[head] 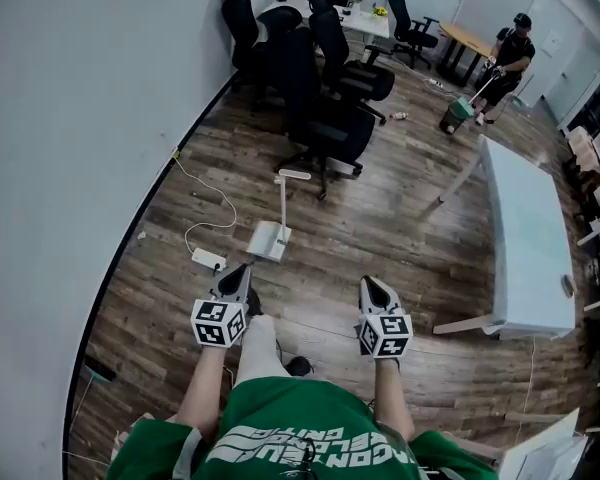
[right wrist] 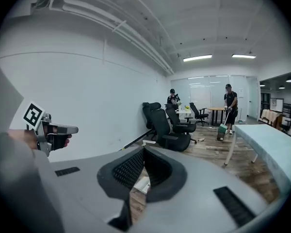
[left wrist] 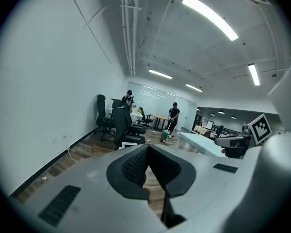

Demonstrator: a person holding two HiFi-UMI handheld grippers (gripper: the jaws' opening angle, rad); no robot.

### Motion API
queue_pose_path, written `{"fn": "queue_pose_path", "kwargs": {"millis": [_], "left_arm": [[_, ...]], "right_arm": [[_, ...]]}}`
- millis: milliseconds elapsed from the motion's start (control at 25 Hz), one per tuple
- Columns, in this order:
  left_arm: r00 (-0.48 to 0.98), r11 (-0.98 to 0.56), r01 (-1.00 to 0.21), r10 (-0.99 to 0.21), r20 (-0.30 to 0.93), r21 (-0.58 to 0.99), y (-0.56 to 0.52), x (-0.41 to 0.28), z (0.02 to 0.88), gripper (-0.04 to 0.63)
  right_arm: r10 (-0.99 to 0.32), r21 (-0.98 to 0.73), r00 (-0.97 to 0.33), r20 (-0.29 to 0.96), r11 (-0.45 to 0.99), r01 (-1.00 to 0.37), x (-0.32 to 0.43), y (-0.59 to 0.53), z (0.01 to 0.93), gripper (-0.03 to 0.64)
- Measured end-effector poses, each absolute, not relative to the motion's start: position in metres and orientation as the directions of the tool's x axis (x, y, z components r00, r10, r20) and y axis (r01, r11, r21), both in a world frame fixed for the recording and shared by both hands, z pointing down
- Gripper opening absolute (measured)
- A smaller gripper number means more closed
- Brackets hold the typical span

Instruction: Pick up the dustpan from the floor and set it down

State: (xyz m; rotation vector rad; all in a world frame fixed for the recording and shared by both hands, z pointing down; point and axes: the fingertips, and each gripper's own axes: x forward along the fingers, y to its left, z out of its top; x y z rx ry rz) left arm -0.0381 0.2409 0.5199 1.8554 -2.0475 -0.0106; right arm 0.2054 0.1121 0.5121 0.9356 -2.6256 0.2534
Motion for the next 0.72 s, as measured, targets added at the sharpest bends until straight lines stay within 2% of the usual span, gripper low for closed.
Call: {"fn": "queue_pose_path", "kwargs": {"millis": [720], "left_arm": [[-0.026, 0.11, -0.954, -0.957, 0.288, 0.279, 0.075, -0.22, 0.521, 0.0]], "right_arm": [[-0.542, -0.053, -0.75, 0.38, 0.796, -0.603, 0.024, -0.034, 0.509, 0.008]]}}
